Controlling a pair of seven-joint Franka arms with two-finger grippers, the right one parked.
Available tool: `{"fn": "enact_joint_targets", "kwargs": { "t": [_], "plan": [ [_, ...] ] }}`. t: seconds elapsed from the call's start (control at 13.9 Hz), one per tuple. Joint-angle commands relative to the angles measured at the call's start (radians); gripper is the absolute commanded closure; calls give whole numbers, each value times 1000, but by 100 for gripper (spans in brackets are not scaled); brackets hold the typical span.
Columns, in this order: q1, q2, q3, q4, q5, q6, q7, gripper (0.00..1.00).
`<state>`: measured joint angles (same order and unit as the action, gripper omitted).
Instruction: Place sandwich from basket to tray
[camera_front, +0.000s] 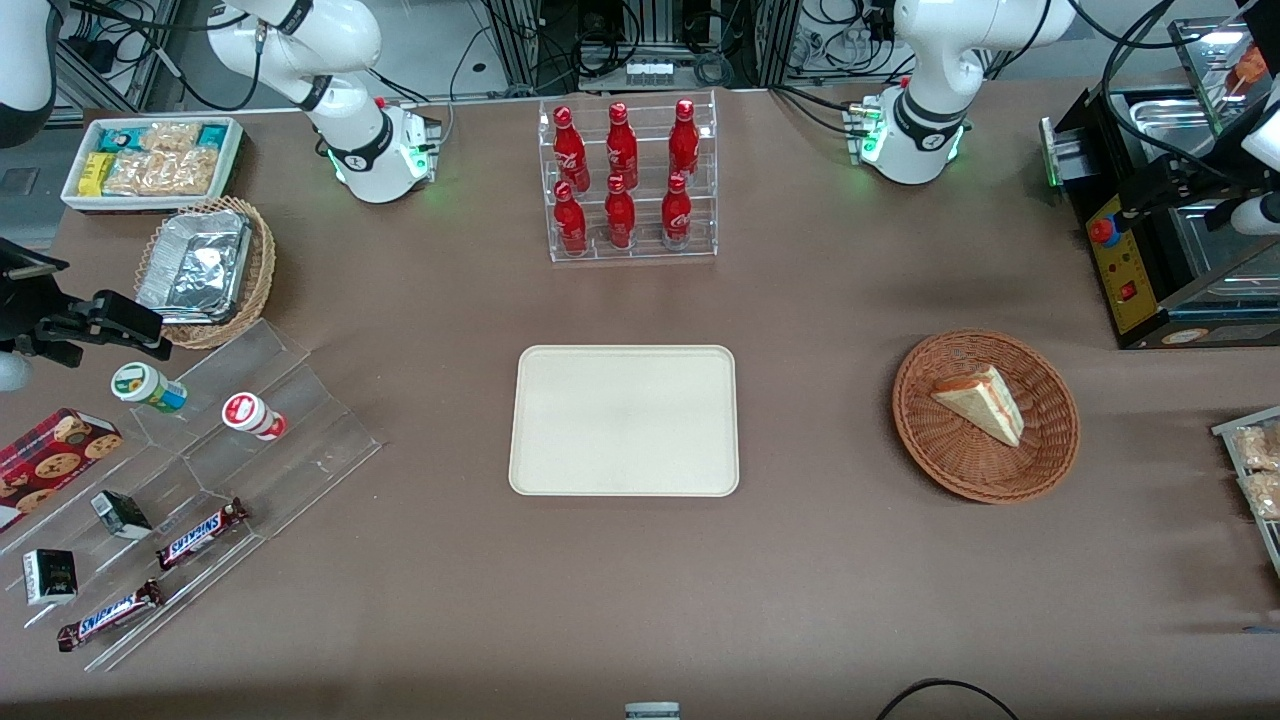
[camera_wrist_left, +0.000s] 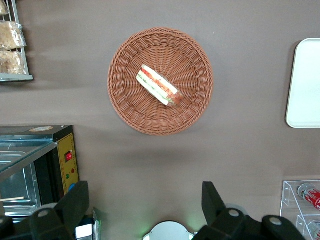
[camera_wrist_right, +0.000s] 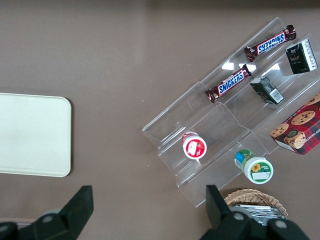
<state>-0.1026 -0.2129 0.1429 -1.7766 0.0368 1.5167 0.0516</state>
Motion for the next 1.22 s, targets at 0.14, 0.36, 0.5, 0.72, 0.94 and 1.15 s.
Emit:
{"fn": "enact_joint_targets", "kwargs": {
  "t": [0.14,0.36,0.5,0.72,0.94,1.15],
  "plan": [
    [-11,18,9,31,2,-40,16,0],
    [-20,59,11,31,5,-29,10,0],
    [-17,111,11,26,-4,0,-18,0],
    [-16,187,12,20,-9,48,-171,0],
    [-20,231,12,-4,-9,92,-304,0],
    [-22,231,12,-90,-9,210,-482,0]
  ]
}}
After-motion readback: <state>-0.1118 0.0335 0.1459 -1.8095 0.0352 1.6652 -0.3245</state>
